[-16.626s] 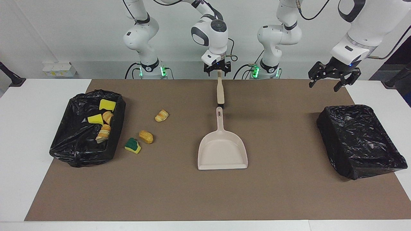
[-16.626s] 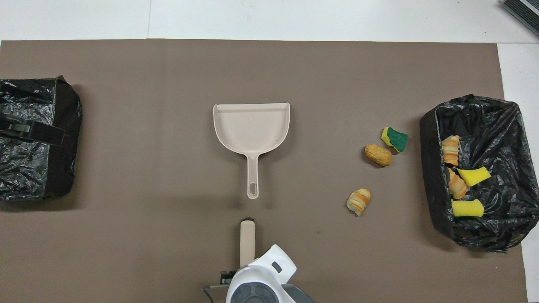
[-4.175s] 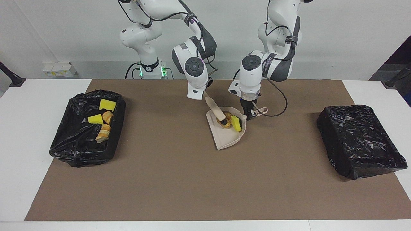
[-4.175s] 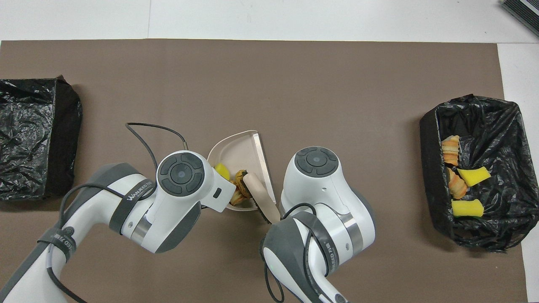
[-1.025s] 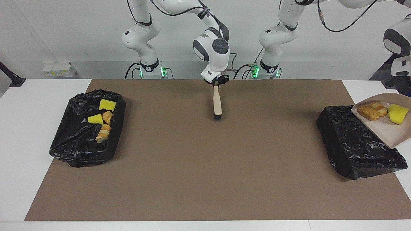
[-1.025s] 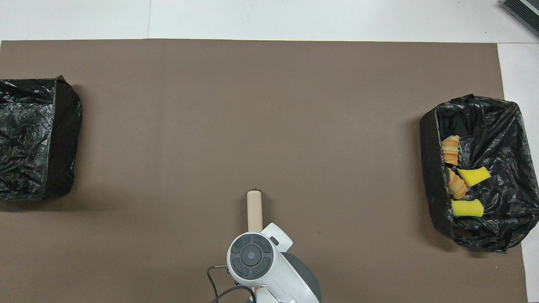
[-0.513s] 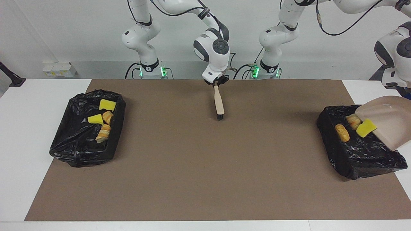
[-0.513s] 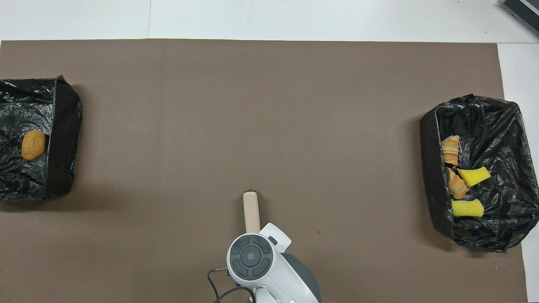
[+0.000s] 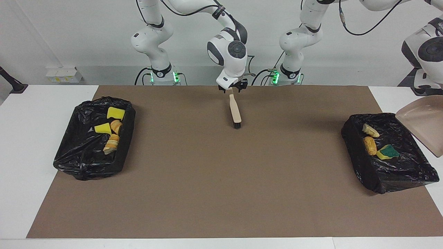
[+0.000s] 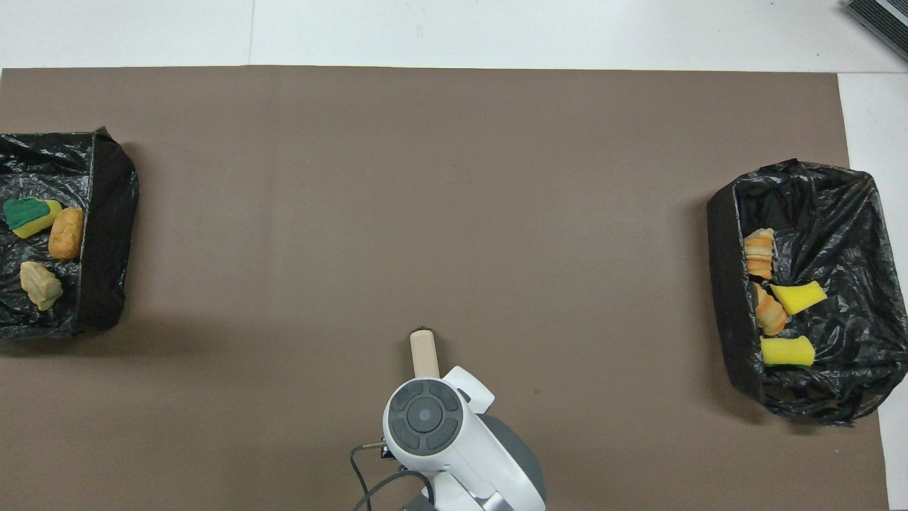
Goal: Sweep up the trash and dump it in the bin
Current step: 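Bring the empty dustpan back toward the table center with the left gripper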
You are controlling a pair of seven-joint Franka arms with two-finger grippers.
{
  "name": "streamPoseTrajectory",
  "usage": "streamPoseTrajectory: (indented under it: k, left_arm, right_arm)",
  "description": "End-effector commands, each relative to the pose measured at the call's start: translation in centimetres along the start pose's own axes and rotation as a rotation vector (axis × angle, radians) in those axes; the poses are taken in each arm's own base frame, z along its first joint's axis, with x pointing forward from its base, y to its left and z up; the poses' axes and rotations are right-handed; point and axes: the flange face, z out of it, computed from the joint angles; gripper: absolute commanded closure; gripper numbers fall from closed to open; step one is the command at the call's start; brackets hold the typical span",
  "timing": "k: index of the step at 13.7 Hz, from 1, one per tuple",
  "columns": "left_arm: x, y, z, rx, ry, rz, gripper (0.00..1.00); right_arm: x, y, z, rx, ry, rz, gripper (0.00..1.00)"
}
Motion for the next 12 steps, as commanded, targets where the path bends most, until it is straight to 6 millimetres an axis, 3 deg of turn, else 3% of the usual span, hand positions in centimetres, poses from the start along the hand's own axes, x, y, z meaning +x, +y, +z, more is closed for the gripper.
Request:
streamPoseTrajectory:
  k: [1, 5, 7, 9, 12]
  left_arm:
    - [2.1, -0.3, -4.7, -0.002, -0.007, 0.022, 1.00]
    - [6.2, -0.1, -7.6, -0.037, 0.159, 0.019, 1.00]
    - [8.0, 0.7, -8.0, -0.092, 0.278, -0.006, 1.00]
    - [10.5, 1.5, -9.8, -0.142, 0.356, -0.013, 1.00]
    - [16.4, 3.2, -13.5, -0.233, 0.468, -0.126, 1.00]
  right_arm:
    - [2.5, 4.0, -5.6, 0.059, 0.001, -0.017, 0.00]
    - [6.9, 10.9, -10.5, 0.096, 0.041, -0.063, 0.00]
    - [8.8, 14.8, -12.3, 0.098, 0.063, -0.094, 0.00]
    - [10.4, 19.1, -14.6, 0.087, 0.100, -0.154, 0.00]
    - [11.5, 24.7, -17.8, 0.069, 0.170, -0.244, 0.00]
